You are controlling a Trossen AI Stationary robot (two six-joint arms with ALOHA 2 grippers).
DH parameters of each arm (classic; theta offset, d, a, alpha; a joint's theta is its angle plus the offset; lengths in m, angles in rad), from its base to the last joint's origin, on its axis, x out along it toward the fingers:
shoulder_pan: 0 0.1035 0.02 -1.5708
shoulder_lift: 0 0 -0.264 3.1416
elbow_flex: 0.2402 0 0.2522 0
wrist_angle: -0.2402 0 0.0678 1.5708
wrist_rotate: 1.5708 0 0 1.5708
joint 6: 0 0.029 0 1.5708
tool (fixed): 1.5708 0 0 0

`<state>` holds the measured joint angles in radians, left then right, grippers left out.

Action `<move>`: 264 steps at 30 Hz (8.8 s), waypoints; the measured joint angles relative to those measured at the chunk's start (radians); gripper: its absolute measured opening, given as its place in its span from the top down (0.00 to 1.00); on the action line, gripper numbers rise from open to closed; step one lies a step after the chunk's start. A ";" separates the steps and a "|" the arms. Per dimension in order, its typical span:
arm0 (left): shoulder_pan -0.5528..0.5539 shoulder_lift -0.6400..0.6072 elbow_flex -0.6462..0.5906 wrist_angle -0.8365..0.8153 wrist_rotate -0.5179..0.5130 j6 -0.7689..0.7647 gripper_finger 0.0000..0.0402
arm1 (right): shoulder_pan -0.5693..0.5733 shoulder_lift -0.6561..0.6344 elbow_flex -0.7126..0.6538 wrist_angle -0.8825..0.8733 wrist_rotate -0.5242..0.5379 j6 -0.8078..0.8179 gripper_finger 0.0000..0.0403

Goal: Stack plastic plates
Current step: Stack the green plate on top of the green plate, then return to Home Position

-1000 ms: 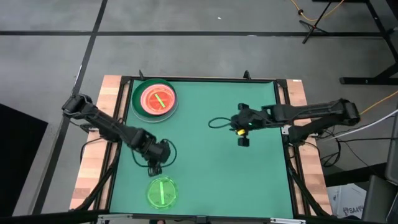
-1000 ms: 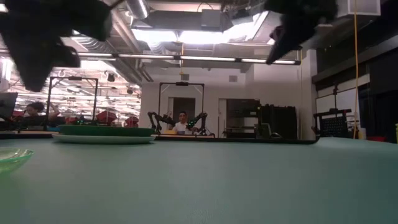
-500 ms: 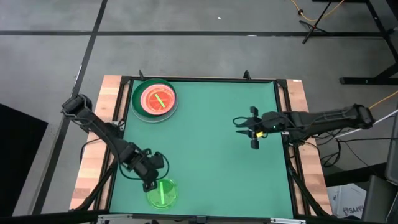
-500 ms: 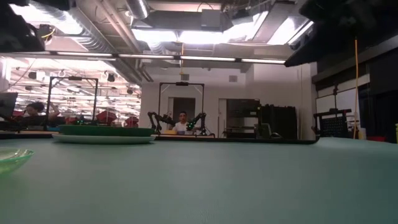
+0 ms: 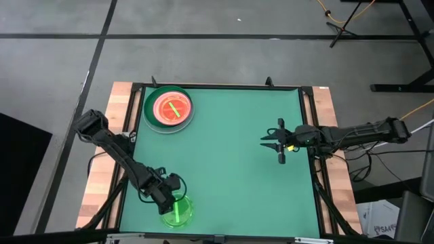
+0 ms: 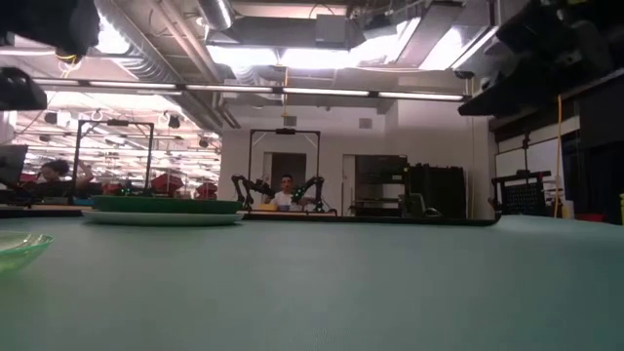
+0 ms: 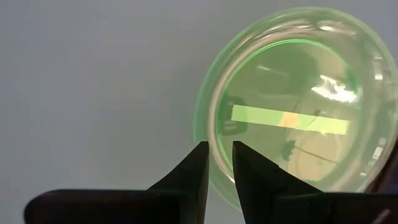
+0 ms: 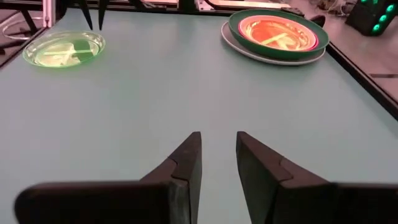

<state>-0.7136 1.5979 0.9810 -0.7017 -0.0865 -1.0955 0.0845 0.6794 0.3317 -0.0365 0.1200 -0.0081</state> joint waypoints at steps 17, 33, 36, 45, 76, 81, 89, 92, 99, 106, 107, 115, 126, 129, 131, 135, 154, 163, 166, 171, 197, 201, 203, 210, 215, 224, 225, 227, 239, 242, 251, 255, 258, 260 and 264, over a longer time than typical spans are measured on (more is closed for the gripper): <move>0.002 0.033 0.000 -0.003 -0.006 -0.002 0.84 | 0.000 -0.370 -0.232 0.100 0.000 -0.020 0.78; 0.003 0.034 0.000 0.000 -0.024 -0.001 0.84 | 0.000 -0.646 -0.324 0.076 -0.008 -0.063 0.78; 0.003 0.034 0.000 0.000 -0.025 -0.001 0.84 | 0.000 -0.661 -0.324 0.075 -0.009 -0.069 0.78; 0.017 0.035 -0.061 0.083 -0.021 -0.002 0.84 | 0.000 -0.663 -0.324 0.072 -0.009 -0.069 0.78; 0.035 0.034 -0.160 0.251 0.055 0.002 1.00 | 0.000 -0.662 -0.324 0.070 -0.009 -0.069 0.78; 0.056 0.010 -0.162 0.257 0.060 -0.001 1.00 | 0.000 -0.662 -0.324 0.070 -0.009 -0.069 0.78; 0.150 -0.039 -0.162 0.257 0.058 0.067 1.00 | 0.000 -0.662 -0.324 0.069 -0.009 -0.069 0.78; 0.204 -0.062 -0.162 0.256 0.055 0.128 1.00 | 0.000 -0.662 -0.324 0.069 -0.009 -0.069 0.78; 0.371 -0.135 -0.162 0.255 0.055 0.281 1.00 | 0.000 -0.662 -0.324 0.069 -0.009 -0.069 0.78; 0.583 -0.201 -0.162 0.231 0.075 0.470 1.00 | 0.000 -0.662 -0.324 0.068 -0.014 -0.069 0.78; 0.615 -0.207 -0.162 0.224 0.083 0.495 1.00 | 0.000 -0.662 -0.324 0.068 -0.017 -0.069 0.78; 0.874 -0.220 -0.161 0.219 0.120 0.678 1.00 | 0.000 -0.662 -0.324 0.063 -0.043 -0.068 0.78; 1.253 -0.220 -0.161 0.225 0.225 0.849 1.00 | 0.000 -0.662 -0.324 0.063 -0.043 -0.068 0.78; 1.350 -0.220 -0.161 0.225 0.261 0.867 1.00 | 0.000 -0.662 -0.324 0.063 -0.043 -0.068 0.78; 1.412 -0.220 -0.161 0.225 0.286 0.867 1.00 | 0.000 -0.662 -0.324 0.063 -0.043 -0.068 0.78; 1.525 -0.220 -0.161 0.225 0.326 0.871 1.00 | 0.000 -0.662 -0.324 0.063 -0.043 -0.068 0.78; 1.950 -0.219 -0.160 0.081 0.466 0.920 1.00 | 0.000 -0.662 -0.324 0.063 -0.043 -0.068 0.78; 1.935 -0.219 -0.159 0.060 0.445 0.926 1.00 | 0.000 -0.662 -0.324 0.062 -0.046 -0.068 0.78; 1.917 -0.219 -0.159 0.046 0.403 0.924 1.00 | 0.000 -0.662 -0.324 0.061 -0.054 -0.066 0.78; 1.870 -0.219 -0.159 0.021 0.297 0.941 1.00 | 0.000 -0.662 -0.324 0.060 -0.062 -0.044 0.78; 1.812 -0.217 -0.160 0.033 0.158 0.919 0.83 | 0.000 -0.662 -0.324 0.055 -0.080 -0.042 0.78; 1.812 -0.218 -0.156 0.026 0.158 0.919 0.84 | 0.000 -0.662 -0.324 0.055 -0.080 -0.042 0.78; 1.812 -0.218 -0.136 0.010 0.153 0.919 0.85 | 0.000 -0.662 -0.324 0.056 -0.080 -0.042 0.78; 1.812 -0.219 -0.019 -0.082 0.123 0.922 0.86 | 0.000 -0.662 -0.324 0.055 -0.080 -0.042 0.78; 1.756 -0.225 0.058 -0.115 0.272 0.992 0.86 | 0.000 -0.662 -0.324 0.055 -0.080 -0.042 0.78; 1.396 -0.310 0.031 0.149 0.305 0.954 0.96 | 0.000 -0.662 -0.324 0.056 -0.080 -0.042 0.78; 1.348 -0.314 0.023 0.202 0.305 0.944 0.97 | 0.000 -0.662 -0.324 0.056 -0.080 -0.042 0.78; 1.250 -0.316 0.009 0.310 0.306 0.940 0.99 | 0.000 -0.662 -0.324 0.056 -0.080 -0.042 0.78; 0.843 -0.487 0.002 0.481 0.202 1.005 0.99 | 0.000 -0.662 -0.324 0.056 -0.080 -0.042 0.78; 0.796 -0.599 0.002 0.416 0.188 1.051 0.99 | 0.000 -0.662 -0.324 0.057 -0.079 -0.042 0.78; 0.749 -0.981 -0.222 0.385 0.097 1.083 0.99 | 0.000 -0.662 -0.324 0.057 -0.079 -0.042 0.78; 0.749 -1.152 -0.405 0.456 0.105 1.083 0.99 | 0.000 -0.662 -0.324 0.057 -0.079 -0.042 0.78; 0.750 -1.266 -0.552 0.564 0.141 1.083 0.99 | 0.000 -0.662 -0.324 0.057 -0.079 -0.042 0.78; 0.750 -1.333 -0.644 0.647 0.171 1.082 0.99 | 0.000 -0.662 -0.324 0.057 -0.079 -0.042 0.78; 0.750 -1.438 -0.801 0.783 0.202 1.087 0.99 | 0.000 -0.662 -0.324 0.057 -0.079 -0.042 0.78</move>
<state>0.0363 0.1601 0.1802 0.0813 0.1158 -0.0081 0.0849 0.0170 0.0074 0.0207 0.0406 -0.0502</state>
